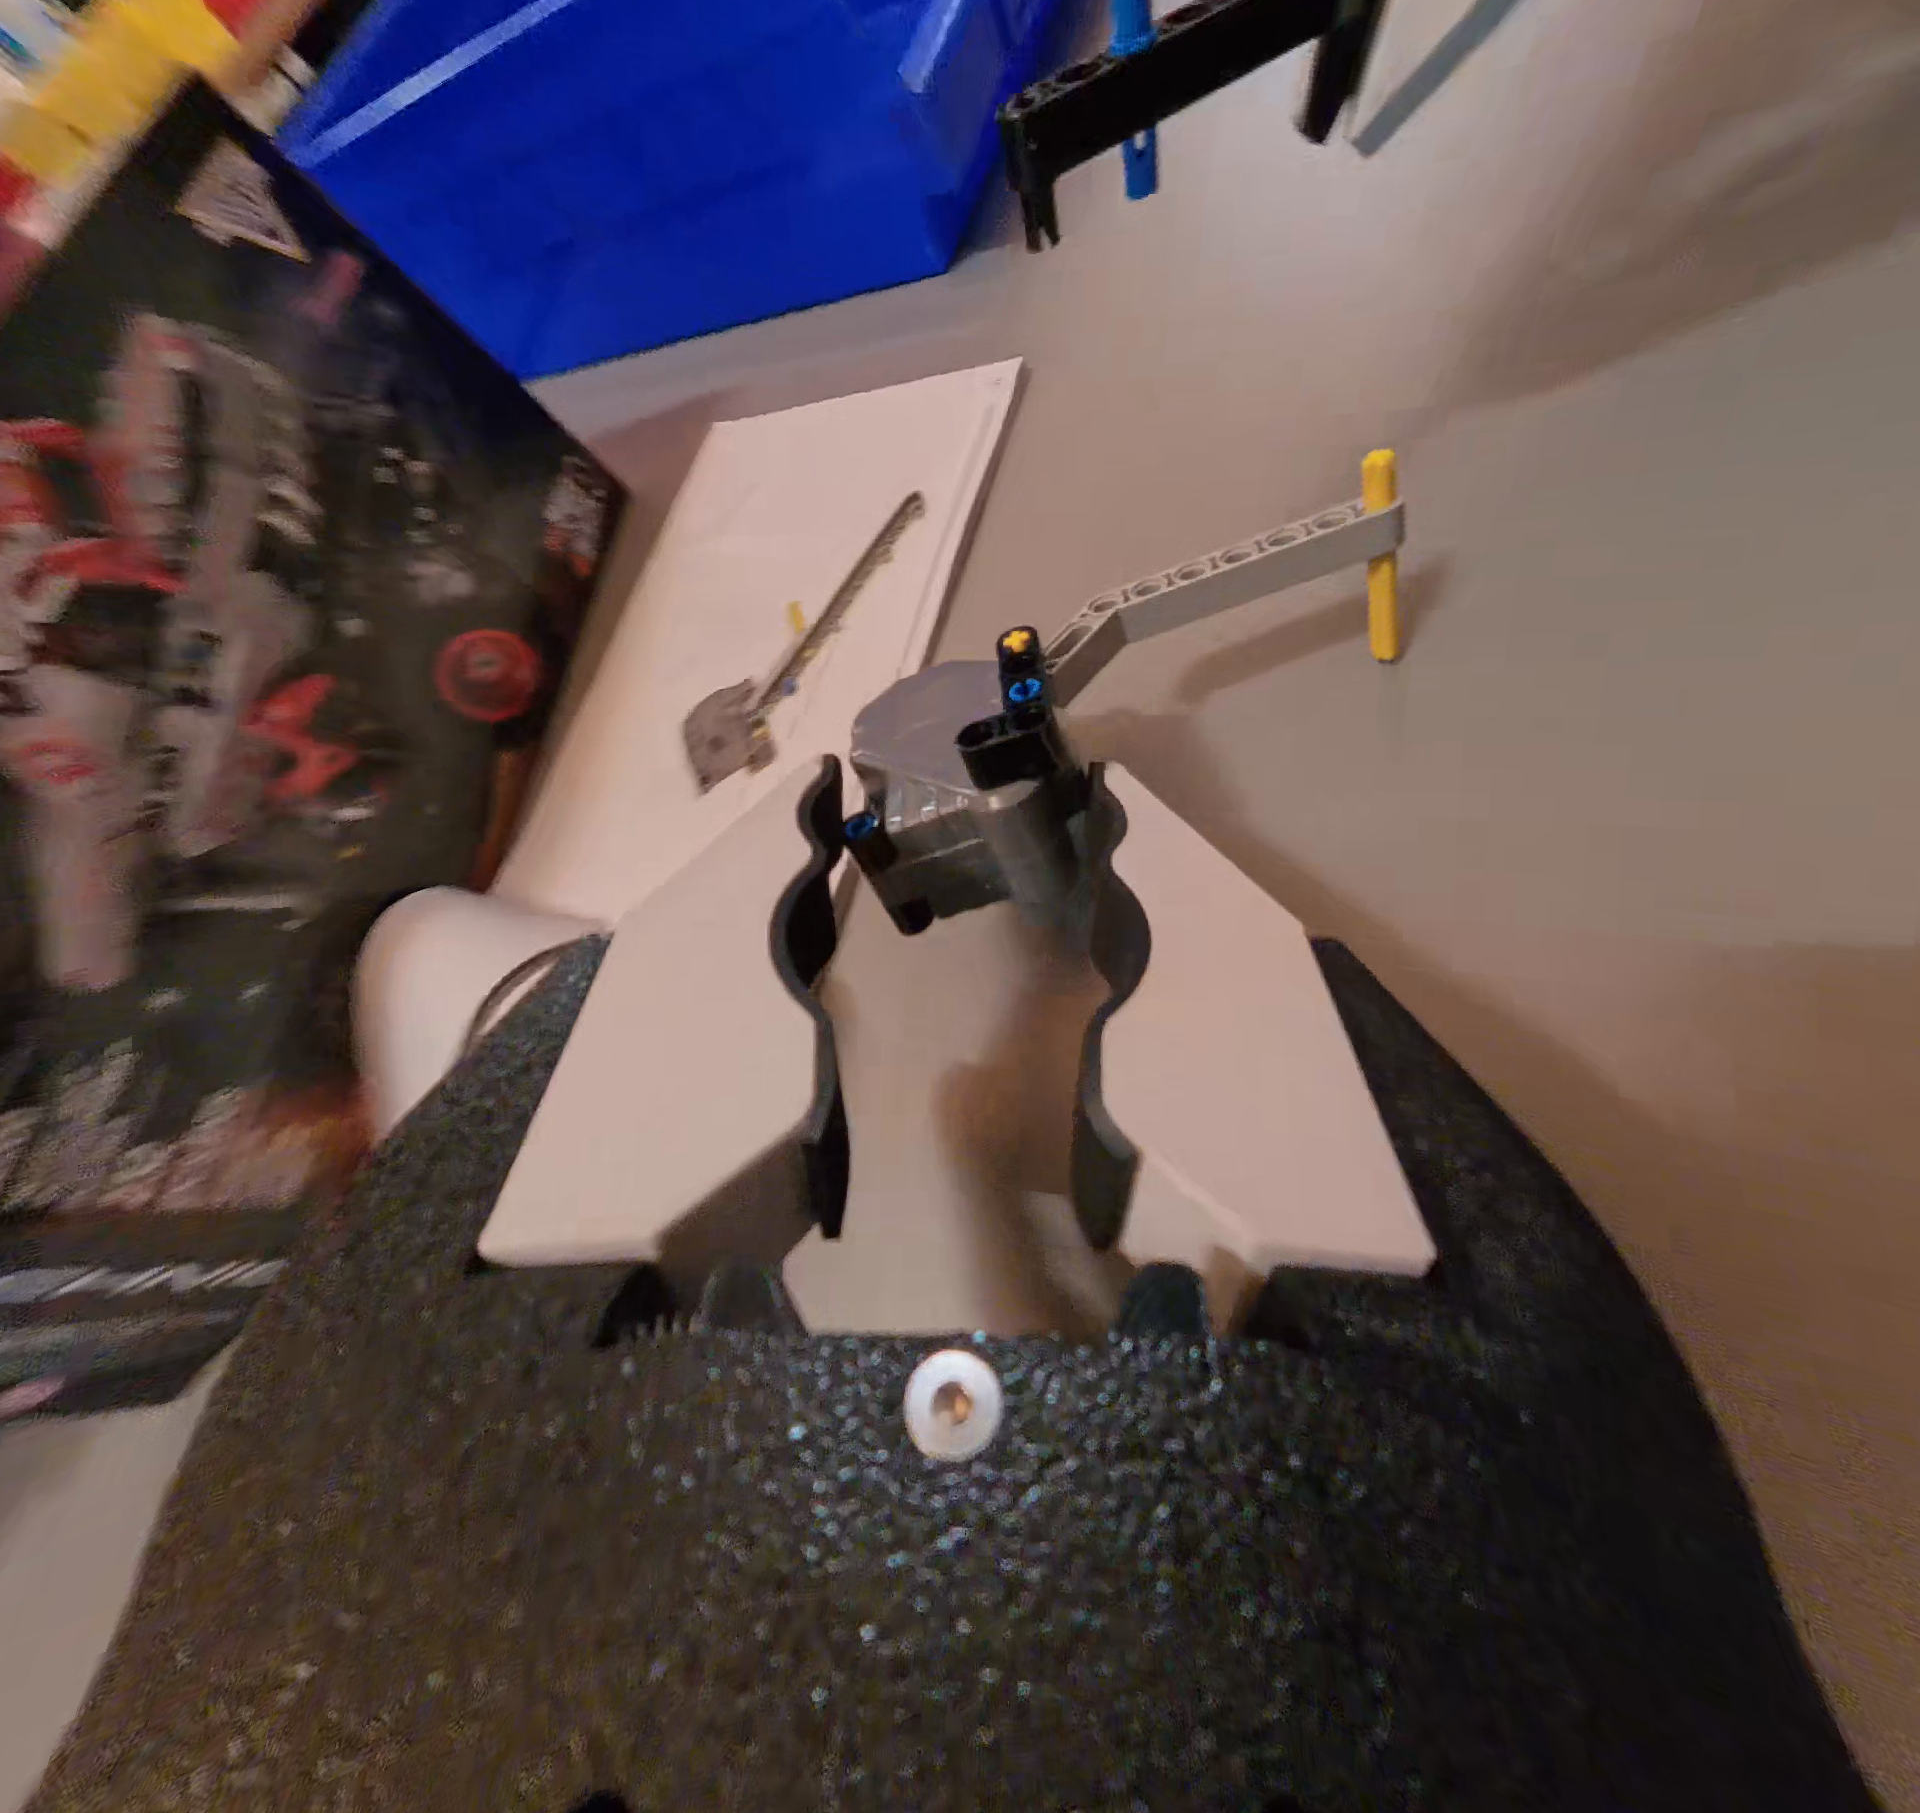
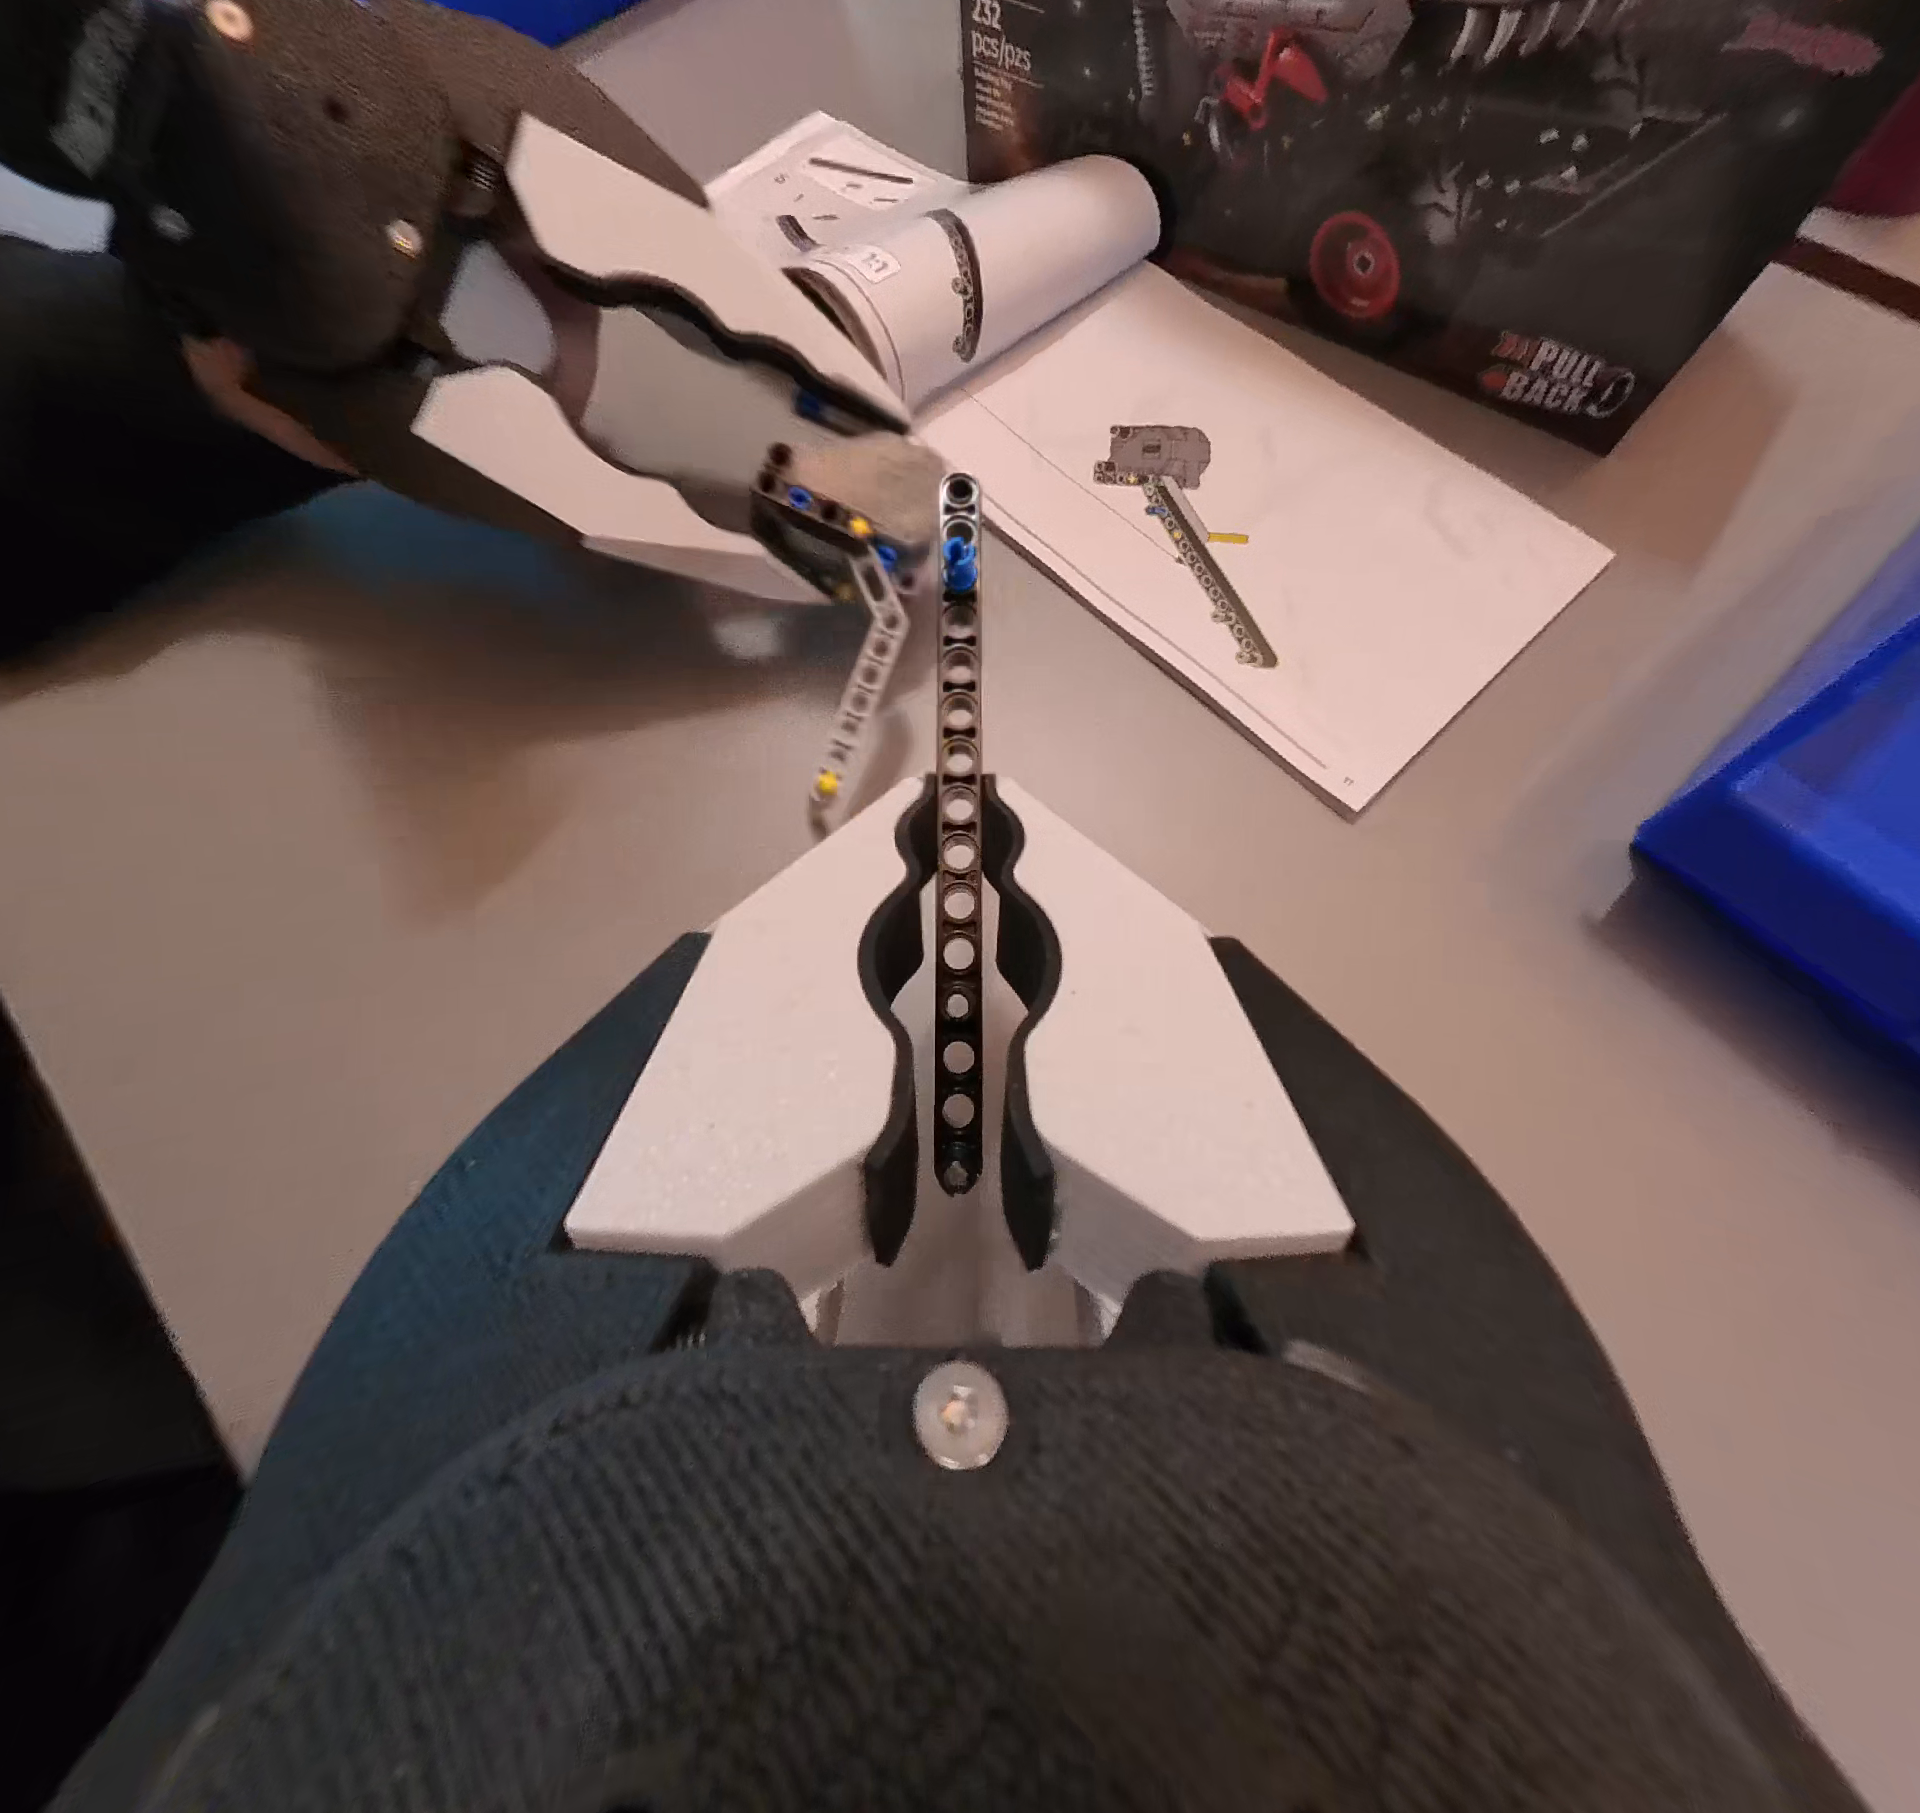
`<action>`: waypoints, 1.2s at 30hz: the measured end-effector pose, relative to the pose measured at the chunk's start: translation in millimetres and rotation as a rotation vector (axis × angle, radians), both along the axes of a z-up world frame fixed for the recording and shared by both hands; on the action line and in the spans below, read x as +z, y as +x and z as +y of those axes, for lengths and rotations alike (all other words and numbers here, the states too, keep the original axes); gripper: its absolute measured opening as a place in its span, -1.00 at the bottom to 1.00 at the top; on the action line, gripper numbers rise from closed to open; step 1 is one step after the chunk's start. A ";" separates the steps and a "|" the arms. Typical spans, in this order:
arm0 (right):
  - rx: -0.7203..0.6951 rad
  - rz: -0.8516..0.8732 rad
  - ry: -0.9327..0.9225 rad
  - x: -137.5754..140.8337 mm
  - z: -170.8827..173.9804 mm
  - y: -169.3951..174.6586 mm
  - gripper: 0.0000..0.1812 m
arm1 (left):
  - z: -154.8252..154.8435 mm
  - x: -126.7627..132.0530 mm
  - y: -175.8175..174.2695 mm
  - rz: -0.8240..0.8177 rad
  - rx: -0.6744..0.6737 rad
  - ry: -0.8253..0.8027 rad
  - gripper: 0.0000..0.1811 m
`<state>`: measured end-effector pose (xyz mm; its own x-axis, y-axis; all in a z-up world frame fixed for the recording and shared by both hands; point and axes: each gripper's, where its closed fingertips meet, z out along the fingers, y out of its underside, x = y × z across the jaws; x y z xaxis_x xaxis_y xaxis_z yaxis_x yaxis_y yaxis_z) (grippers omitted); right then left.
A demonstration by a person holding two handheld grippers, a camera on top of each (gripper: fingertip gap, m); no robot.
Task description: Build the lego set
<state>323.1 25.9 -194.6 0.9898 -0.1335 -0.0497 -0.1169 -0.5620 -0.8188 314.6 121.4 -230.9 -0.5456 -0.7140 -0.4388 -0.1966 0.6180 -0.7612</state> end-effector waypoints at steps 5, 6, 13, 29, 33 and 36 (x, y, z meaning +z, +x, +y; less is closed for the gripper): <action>0.086 -0.030 0.021 -14.3 24.3 -10.5 -0.96 | 32.6 30.2 -28.0 -0.263 0.011 0.177 -0.51; 0.098 -0.016 0.032 -16.6 30.8 -14.3 -0.96 | 39.3 36.5 -31.7 -0.321 0.023 0.220 -0.51; 0.051 -0.002 0.023 -37.4 60.4 -16.3 -0.96 | 60.8 55.8 -47.2 -0.526 0.068 0.354 -0.52; 0.056 -0.003 -0.043 -56.6 65.6 -13.9 -0.96 | 55.3 48.1 -57.8 -0.478 0.054 0.235 -0.52; 0.071 -0.025 -0.103 -65.6 66.0 -16.4 -0.96 | 59.5 47.7 -58.5 -0.469 0.064 0.192 -0.52; 0.067 -0.048 -0.116 -67.3 65.7 -16.2 -0.95 | 60.1 47.8 -59.6 -0.468 0.053 0.186 -0.52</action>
